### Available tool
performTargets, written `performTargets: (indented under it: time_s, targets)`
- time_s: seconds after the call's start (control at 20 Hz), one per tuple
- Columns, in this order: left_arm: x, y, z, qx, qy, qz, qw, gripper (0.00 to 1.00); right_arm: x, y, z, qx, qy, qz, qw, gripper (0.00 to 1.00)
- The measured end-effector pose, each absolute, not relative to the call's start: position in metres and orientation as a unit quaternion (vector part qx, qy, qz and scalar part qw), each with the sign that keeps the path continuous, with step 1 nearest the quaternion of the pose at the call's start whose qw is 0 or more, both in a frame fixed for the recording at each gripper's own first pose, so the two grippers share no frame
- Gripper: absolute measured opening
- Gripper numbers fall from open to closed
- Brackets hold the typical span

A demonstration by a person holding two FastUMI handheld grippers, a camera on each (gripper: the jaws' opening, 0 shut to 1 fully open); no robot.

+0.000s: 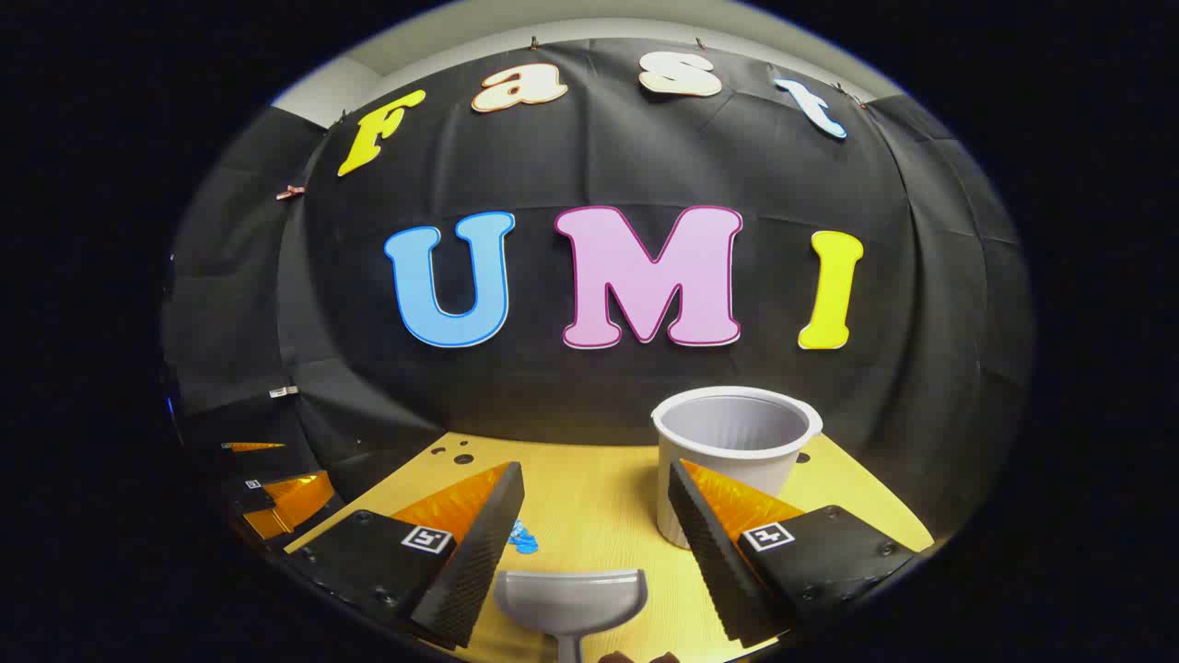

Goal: Pick up the small broom and dustpan from the desktop, sweep the trash into the dustpan with the broom, and then empty the trash into the garbage bin.

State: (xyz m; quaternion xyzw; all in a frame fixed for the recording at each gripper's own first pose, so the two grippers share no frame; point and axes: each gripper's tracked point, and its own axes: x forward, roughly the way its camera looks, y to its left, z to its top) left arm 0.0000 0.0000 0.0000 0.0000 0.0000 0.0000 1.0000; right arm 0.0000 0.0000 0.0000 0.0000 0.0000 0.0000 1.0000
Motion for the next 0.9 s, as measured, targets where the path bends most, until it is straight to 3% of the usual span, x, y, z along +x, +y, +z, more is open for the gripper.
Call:
performTargets:
  time_s: [0.9]
  targets:
    - [0.011,-0.001,-0.03,-0.031,0.052,-0.013,0.998,0.97,0.006,-0.006,-0.039,0.011,0.064,-0.015,0.998,0.98]
